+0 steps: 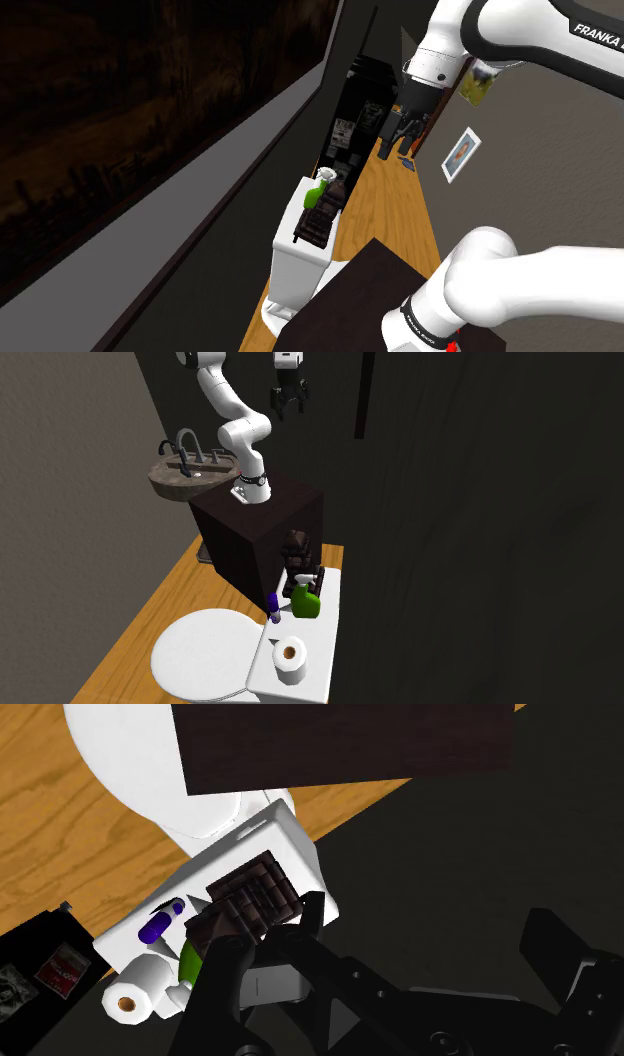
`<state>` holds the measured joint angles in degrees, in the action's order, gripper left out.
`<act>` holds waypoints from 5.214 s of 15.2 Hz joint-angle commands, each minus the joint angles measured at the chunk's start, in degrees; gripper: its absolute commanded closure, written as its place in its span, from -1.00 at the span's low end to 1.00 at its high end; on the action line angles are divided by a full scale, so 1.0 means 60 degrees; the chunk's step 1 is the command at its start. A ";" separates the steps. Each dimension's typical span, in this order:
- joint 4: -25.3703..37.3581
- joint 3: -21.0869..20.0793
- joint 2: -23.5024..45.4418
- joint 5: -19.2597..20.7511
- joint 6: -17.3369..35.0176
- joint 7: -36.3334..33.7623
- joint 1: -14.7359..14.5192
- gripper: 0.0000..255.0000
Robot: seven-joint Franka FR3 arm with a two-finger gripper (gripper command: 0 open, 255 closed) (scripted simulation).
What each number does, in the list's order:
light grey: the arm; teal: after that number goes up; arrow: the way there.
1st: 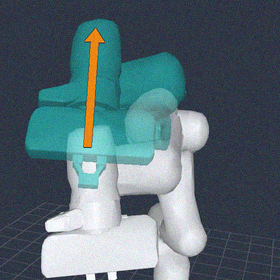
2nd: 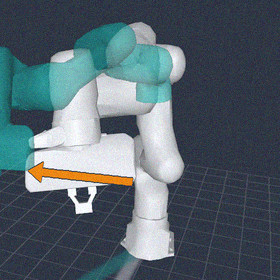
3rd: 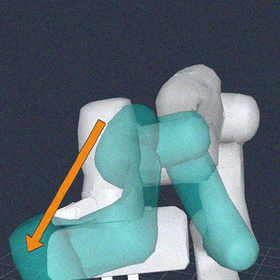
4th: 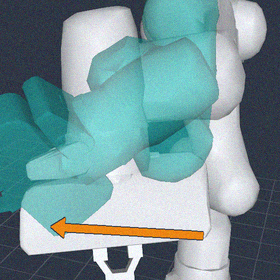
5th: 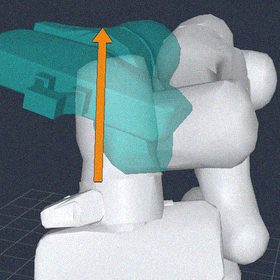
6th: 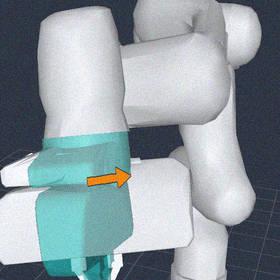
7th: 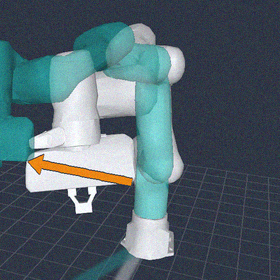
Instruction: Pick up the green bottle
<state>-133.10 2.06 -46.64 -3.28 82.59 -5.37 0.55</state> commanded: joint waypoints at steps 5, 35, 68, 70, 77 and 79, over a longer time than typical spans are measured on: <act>-0.0687 0.0682 0.0273 0.0534 0.1041 0.1090 0.0056 -1.00; 0.1741 0.4771 0.9755 -0.1835 0.8072 1.0589 -0.0156 -1.00; 0.4454 0.3808 1.2900 -0.3531 0.8234 1.2655 0.1135 1.00; 0.4470 0.3881 1.2730 -0.3421 0.8063 1.2574 0.1085 1.00; 0.4594 0.4108 1.2170 -0.3044 0.7440 1.2292 0.0931 1.00; 0.4597 0.4112 1.2158 -0.3036 0.7427 1.2286 0.0928 1.00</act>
